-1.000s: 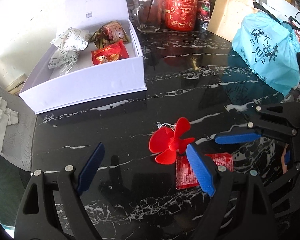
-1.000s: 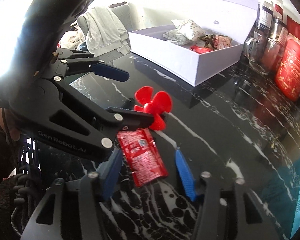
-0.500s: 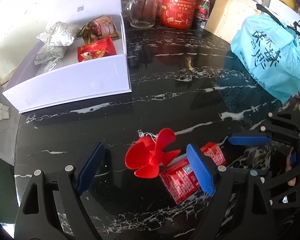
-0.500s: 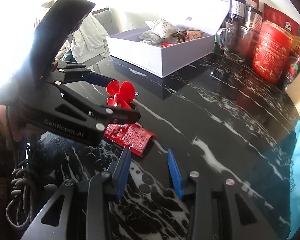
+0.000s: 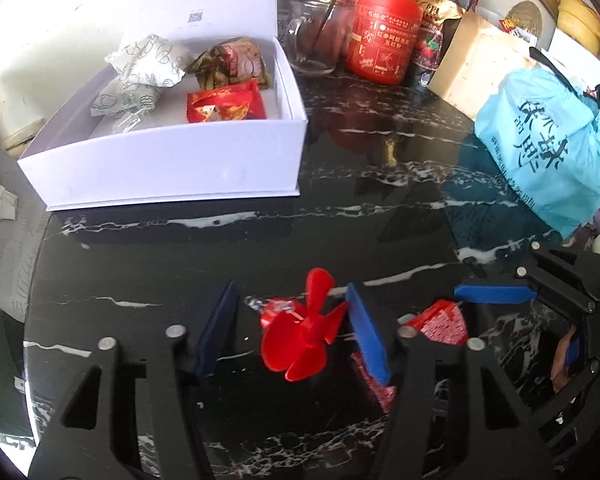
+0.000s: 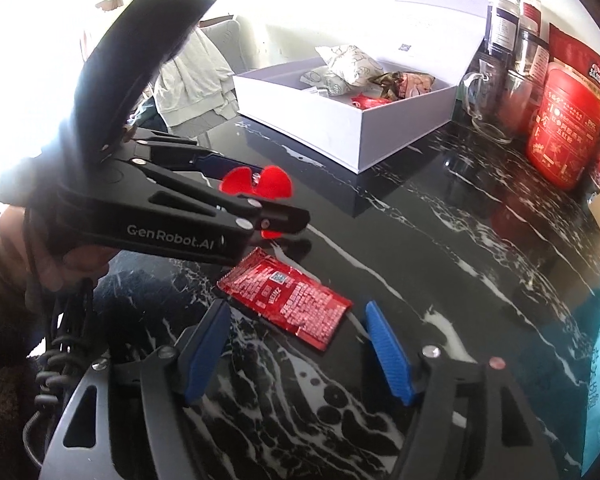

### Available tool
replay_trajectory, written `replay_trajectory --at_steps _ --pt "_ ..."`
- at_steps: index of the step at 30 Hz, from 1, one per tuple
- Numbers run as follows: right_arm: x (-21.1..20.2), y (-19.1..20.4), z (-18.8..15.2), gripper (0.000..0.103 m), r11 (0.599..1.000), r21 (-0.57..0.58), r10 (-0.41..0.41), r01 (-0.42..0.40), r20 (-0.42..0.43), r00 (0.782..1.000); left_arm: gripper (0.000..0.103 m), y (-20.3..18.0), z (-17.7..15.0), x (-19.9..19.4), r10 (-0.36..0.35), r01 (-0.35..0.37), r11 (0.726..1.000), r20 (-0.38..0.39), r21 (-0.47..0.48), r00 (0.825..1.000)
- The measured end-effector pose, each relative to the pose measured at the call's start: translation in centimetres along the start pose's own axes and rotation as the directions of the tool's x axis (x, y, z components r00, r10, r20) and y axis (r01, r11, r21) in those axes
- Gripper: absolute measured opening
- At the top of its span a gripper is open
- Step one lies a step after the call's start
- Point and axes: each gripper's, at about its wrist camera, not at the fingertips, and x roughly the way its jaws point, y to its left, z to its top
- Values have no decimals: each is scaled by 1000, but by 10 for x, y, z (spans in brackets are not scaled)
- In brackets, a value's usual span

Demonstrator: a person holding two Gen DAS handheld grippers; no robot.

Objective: Organize objects
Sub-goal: 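Grasp the red pinwheel with the left gripper while the right gripper grasps the red packet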

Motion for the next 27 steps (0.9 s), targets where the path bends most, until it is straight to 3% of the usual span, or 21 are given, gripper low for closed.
replay_trajectory --at_steps 5,7,11,17,22,27 --pt "9 5 3 78 1000 -5 -21 21 -8 1000 48 0 -7 -4 28 -28 999 6 45 1000" --pt "15 8 4 91 999 -11 -45 45 -13 999 48 1 -11 -5 48 -49 997 25 61 999" --pt "19 10 5 93 998 -2 -63 63 -16 998 48 13 -15 -9 27 -29 999 58 25 998" --pt "20 7 10 93 994 63 -93 93 -11 996 48 22 -16 -11 21 -21 1000 69 -1 997" --pt "16 9 9 79 989 67 -135 135 -7 991 48 20 -17 -11 32 -33 999 67 7 997" --pt "13 7 6 76 988 72 -139 139 -4 990 48 18 -17 -11 44 -45 999 65 16 997"
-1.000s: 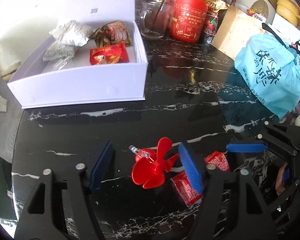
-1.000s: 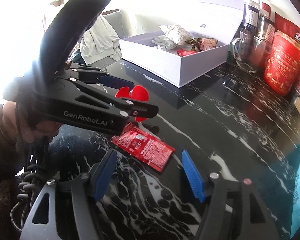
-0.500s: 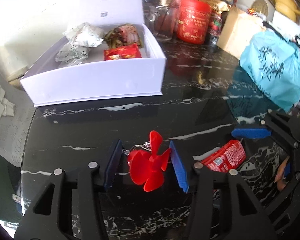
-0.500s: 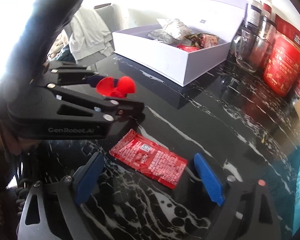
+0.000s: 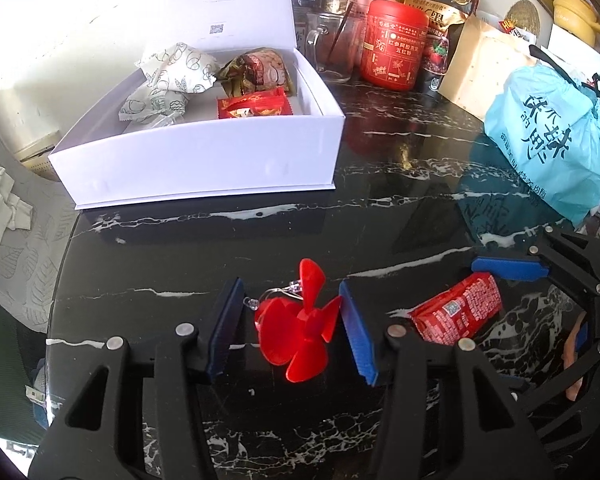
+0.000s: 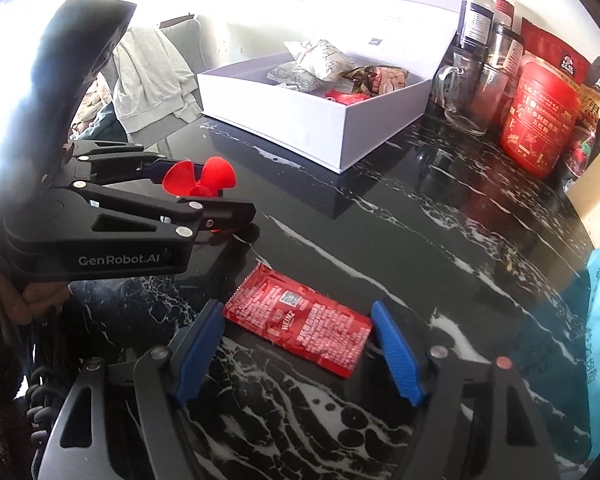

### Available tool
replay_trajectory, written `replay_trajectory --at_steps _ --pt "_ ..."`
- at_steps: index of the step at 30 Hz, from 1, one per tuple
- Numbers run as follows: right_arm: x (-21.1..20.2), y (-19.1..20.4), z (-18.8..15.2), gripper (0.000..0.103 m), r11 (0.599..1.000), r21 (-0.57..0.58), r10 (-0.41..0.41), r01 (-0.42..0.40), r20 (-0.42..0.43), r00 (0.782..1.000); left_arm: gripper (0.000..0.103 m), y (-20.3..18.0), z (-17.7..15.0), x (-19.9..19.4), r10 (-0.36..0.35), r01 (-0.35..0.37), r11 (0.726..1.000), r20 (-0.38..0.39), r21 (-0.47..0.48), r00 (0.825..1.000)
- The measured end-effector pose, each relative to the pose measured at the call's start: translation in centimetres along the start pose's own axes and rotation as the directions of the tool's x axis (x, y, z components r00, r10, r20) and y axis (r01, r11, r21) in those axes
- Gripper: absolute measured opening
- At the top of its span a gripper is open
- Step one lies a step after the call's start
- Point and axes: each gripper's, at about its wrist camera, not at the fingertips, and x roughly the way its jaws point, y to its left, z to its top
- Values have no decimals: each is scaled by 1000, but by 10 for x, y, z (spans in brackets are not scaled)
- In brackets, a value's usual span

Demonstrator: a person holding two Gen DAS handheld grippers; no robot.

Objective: Organize objects
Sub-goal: 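Grasp the red pinwheel with the left gripper while the right gripper grasps the red packet, then lift the pinwheel and red packet and carry both toward the lavender box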

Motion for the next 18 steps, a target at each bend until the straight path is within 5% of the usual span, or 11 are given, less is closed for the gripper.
replay_trajectory --at_steps 18 --pt "-12 -14 -10 67 998 58 6 -7 19 1000 47 -9 -1 -2 40 -41 999 -33 -10 999"
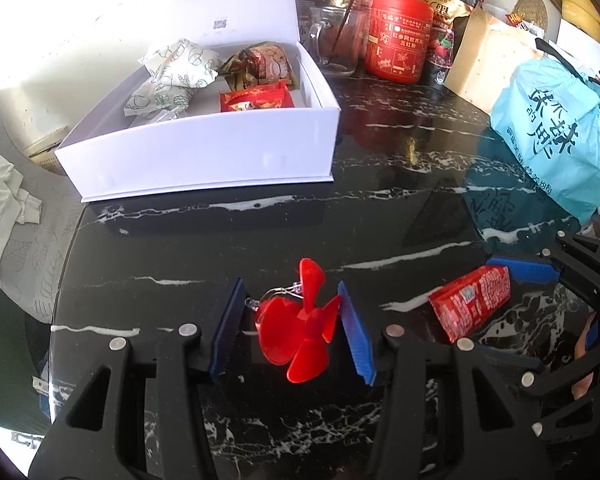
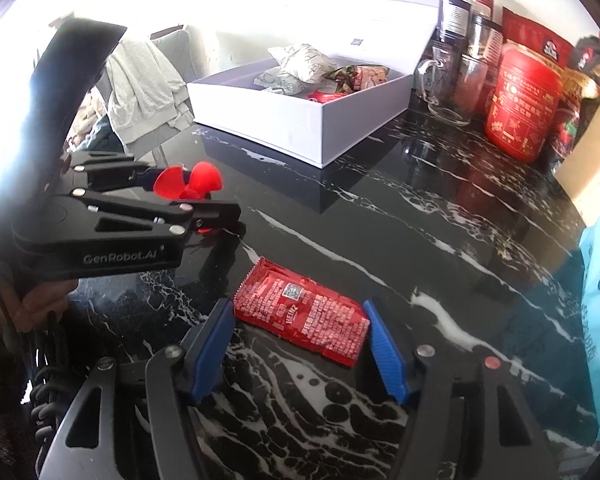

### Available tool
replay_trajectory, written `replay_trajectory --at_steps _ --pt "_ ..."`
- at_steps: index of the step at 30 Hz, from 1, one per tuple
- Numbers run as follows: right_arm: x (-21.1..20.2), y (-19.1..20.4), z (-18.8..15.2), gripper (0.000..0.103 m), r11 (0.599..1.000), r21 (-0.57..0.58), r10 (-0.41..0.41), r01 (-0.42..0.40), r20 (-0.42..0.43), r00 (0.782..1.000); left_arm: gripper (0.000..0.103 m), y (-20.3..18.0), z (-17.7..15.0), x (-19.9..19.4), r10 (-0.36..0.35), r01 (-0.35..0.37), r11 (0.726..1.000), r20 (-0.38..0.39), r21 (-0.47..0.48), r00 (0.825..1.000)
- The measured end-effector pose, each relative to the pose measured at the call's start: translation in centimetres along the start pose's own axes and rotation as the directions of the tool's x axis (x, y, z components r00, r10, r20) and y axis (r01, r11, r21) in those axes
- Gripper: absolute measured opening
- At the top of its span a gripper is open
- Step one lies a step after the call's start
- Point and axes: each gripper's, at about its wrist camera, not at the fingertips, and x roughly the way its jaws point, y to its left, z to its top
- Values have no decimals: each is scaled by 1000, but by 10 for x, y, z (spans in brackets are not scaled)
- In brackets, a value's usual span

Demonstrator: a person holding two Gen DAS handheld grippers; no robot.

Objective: Organize objects
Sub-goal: 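Lift the pinwheel and red packet and carry both toward the lavender box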

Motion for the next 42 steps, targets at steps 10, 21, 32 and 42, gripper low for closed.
replay_trajectory --at_steps 10,21,32,42 --pt "-16 -13 5 67 999 40 2 -4 48 999 46 -7 10 -9 -21 21 1000 -28 -3 999" --pt "-40 -26 16 67 999 51 3 -8 106 994 33 -21 32 -27 -15 15 999 4 48 1000" --pt "-33 -22 7 67 999 45 10 -14 75 997 39 -14 21 -14 -30 30 1000 1 2 1000" --pt "-13 -20 4 68 999 42 7 -8 24 1000 68 -3 12 0 -3 3 1000 -23 -13 1000"
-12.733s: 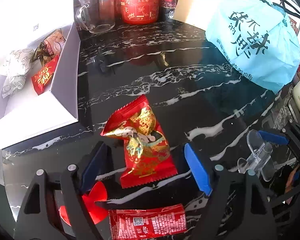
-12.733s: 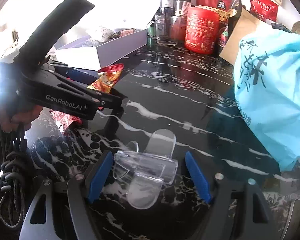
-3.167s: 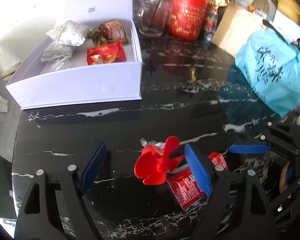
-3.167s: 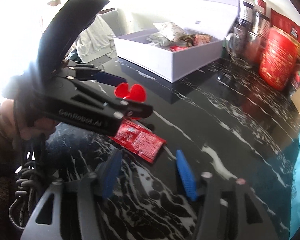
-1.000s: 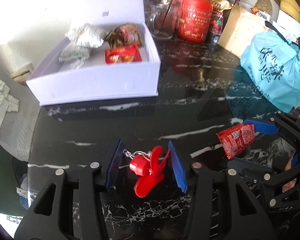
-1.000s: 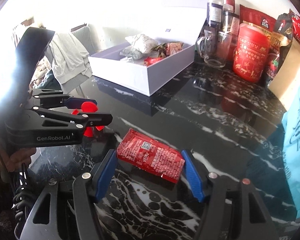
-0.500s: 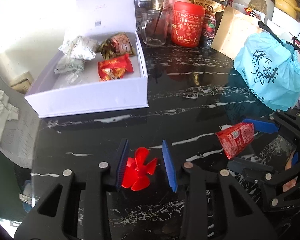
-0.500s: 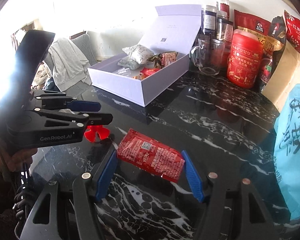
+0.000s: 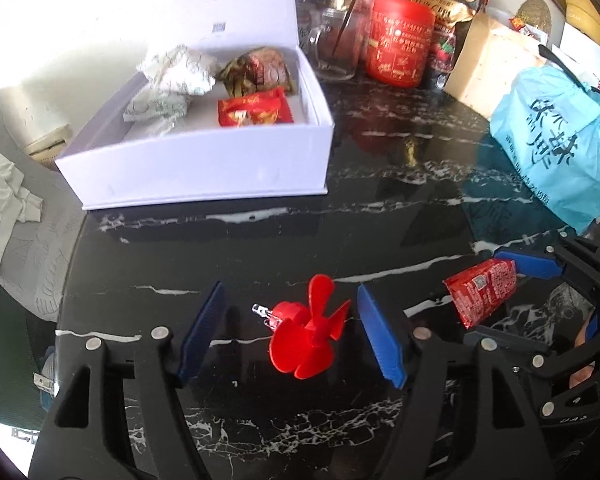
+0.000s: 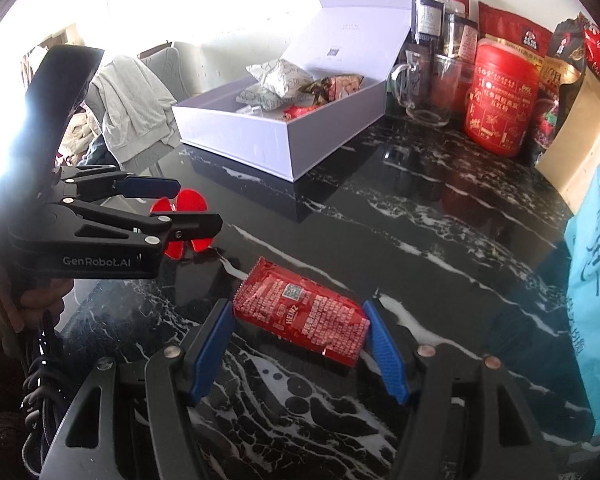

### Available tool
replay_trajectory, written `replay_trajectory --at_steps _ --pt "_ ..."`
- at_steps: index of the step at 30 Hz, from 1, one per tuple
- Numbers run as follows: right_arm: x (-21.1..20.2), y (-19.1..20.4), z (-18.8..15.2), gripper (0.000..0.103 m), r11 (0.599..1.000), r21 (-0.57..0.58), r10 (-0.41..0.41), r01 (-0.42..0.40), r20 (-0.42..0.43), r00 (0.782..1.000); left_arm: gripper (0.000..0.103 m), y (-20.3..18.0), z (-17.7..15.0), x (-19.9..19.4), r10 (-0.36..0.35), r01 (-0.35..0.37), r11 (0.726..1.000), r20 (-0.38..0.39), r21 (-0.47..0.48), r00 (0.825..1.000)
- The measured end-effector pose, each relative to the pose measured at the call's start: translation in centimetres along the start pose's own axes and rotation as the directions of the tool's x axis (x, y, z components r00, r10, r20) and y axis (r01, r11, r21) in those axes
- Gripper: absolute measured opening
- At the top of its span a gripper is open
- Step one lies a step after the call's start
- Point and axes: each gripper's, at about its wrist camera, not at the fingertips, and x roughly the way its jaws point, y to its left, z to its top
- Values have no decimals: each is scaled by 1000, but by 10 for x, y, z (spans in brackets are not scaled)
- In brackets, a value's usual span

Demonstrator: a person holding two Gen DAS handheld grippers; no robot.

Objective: Organize objects
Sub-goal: 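Lift the pinwheel and red packet and carry both toward the lavender box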

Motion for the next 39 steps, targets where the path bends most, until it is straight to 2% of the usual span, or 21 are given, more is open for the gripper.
replay_trajectory --at_steps 3,7,12,14,16,19,21,30,39 --pt "5 1 -1 68 1000 -6 -10 10 -10 1000 68 3 -1 8 4 -4 1000 -29 -9 1000" --pt "12 2 -2 69 999 -19 -28 27 -31 999 69 3 -4 7 6 -6 1000 -19 7 1000" --pt "17 7 0 69 997 -52 -50 48 -33 998 74 4 -7 7 20 -20 1000 23 1 1000" --pt "17 7 0 70 997 -54 -50 48 -34 998 74 5 -6 7 25 -25 1000 8 -6 1000" --pt "17 6 0 70 998 -51 -50 48 -34 998 72 5 -5 7 22 -22 1000 -4 -2 1000" --pt "18 6 1 70 998 -50 -50 48 -35 998 61 2 -5 5 18 -18 1000 -21 17 1000" --pt "18 5 1 70 998 -49 -49 47 -35 998 50 -1 -4 3 15 -14 1000 -38 21 999" --pt "15 1 0 68 999 -25 -21 21 -24 999 48 5 -3 0 12 -13 1000 -89 -13 996" --pt "2 4 8 68 1000 -29 6 -6 12 1000 48 6 6 -12 13 -14 1000 -58 -5 998"
